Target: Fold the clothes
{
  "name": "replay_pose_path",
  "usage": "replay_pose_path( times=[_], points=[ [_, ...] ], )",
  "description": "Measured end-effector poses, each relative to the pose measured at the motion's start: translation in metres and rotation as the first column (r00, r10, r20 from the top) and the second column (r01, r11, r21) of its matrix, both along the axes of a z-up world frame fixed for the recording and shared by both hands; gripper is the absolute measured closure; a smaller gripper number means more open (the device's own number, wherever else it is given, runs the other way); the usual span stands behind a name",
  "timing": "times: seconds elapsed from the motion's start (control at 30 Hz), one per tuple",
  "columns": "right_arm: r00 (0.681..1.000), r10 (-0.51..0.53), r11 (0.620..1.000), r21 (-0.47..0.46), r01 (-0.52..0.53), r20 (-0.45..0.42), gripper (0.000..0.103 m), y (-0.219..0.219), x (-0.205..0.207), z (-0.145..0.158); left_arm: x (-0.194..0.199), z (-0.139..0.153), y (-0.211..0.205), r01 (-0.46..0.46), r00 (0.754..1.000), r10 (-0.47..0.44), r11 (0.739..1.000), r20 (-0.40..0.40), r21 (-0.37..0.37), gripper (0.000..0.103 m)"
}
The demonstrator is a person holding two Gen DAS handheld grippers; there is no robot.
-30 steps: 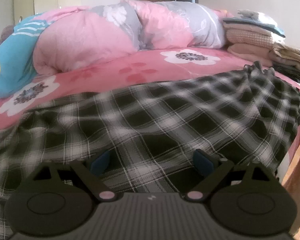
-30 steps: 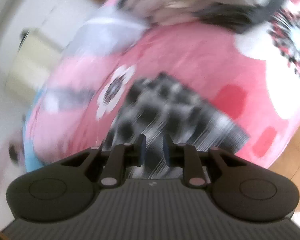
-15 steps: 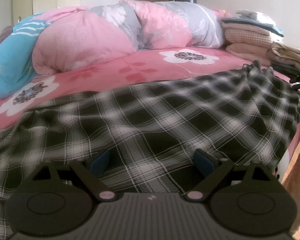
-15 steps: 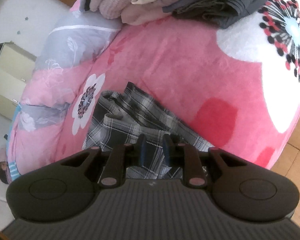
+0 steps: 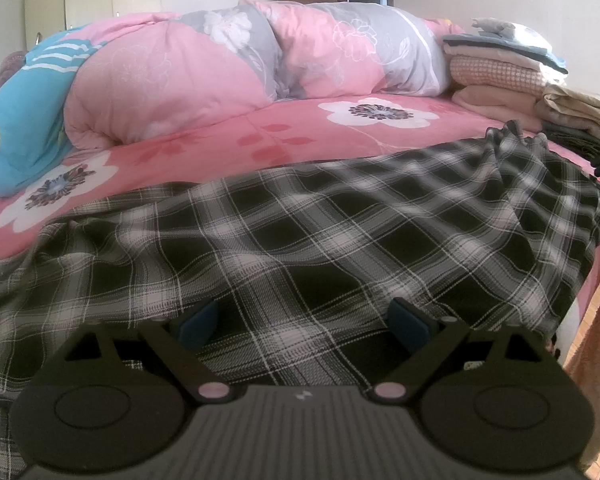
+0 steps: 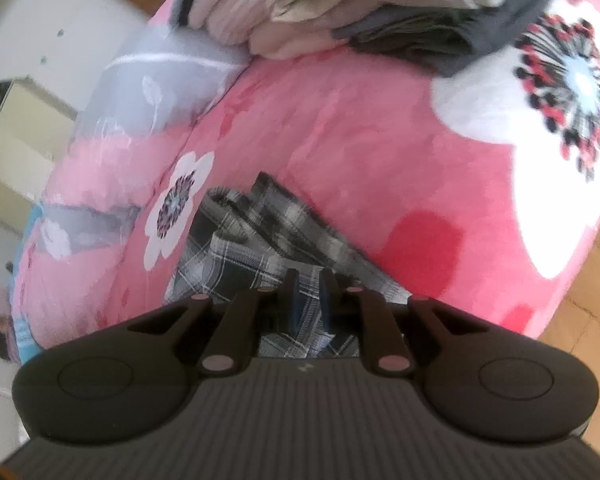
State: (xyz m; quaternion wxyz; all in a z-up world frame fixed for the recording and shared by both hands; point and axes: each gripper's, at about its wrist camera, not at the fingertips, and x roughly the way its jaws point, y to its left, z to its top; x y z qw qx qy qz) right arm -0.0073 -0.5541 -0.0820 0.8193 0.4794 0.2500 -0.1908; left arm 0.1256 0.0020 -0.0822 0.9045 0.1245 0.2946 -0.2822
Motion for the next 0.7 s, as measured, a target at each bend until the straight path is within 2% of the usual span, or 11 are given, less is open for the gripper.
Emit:
replay_pose_path(
  times=[0.37, 0.57, 0.7],
  points=[
    [1.0, -0.026, 0.996, 0.087, 0.026, -0.002, 0.09, -0.002, -0.011, -0.008, 0.0, 0.0, 0.0, -0.001, 1.0, 0.001, 1.0, -0.001, -0.001, 0.01],
    [1.0, -0.023, 0.995, 0.096, 0.024, -0.008, 0.085, 0.0, -0.007, -0.005, 0.0, -0.001, 0.0, -0.002, 1.0, 0.002, 1.0, -0.002, -0.001, 0.01],
    [0.999, -0.018, 0.994, 0.104, 0.023, -0.044, 0.08, -0.004, 0.0, -0.01, 0.0, -0.001, 0.0, -0.003, 1.0, 0.003, 1.0, -0.002, -0.001, 0.01]
  ],
)
